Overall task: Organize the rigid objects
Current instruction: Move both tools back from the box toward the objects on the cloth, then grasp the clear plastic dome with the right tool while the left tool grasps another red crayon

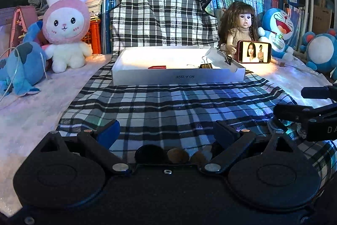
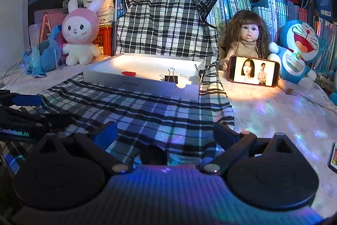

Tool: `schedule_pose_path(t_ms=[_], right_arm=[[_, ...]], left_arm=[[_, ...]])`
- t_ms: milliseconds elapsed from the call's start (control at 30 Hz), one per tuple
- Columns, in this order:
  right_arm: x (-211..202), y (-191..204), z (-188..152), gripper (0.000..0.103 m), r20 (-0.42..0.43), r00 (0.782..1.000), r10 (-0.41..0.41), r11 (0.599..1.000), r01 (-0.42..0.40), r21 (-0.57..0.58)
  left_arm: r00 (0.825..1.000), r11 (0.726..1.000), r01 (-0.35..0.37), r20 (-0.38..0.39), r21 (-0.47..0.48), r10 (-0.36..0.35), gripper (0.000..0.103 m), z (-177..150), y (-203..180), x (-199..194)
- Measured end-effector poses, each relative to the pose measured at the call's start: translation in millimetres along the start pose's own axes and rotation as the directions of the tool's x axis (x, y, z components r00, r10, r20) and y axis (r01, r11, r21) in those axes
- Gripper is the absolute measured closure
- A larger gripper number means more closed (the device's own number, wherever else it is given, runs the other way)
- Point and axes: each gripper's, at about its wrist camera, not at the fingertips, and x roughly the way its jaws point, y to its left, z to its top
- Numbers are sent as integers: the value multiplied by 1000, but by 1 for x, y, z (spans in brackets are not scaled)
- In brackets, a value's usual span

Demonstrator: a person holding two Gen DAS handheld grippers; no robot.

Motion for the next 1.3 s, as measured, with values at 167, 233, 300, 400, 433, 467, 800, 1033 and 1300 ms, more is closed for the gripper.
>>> schedule_pose_path(t_ms=[167,233,300,400,433,467,800,1033,1300], right_arm=[[-3,-4,-8,2,-16,1000,-19,1000,19,8],[-6,-5,-12,2,-16,999,-29,1000,29,6],[-9,-6,-15,2,-16,999,-39,999,39,1],[-12,-7,-19,2,-21,999,-46,999,46,-1],[-13,-8,-20,2,-26,999,-47,999,47,-1],[-13,-9,-22,2,-30,998,-49,999,49,0],[-11,-11,-33,2,-67,996,-59,998,60,12],[-11,-10,-38,3,-79,995,-64,998,66,13],[-14,-8,-37,11,-71,996,-57,998,58,6]], left_arm=[[1000,1000,-15,-8,-7,15,8,-9,7,-4],[1000,1000,-18,-8,-8,18,8,-12,9,-7],[1000,1000,-21,-4,-5,21,8,-15,11,-10],[1000,1000,-29,8,-3,29,8,-19,12,-15],[999,1000,-29,12,0,29,8,-20,14,-17],[999,1000,-30,16,2,30,8,-21,14,-18],[998,998,-59,-11,-36,59,22,-30,31,-22],[998,996,-55,-36,-69,52,47,-35,41,-22],[999,999,-24,-40,-32,23,62,-39,38,-30]])
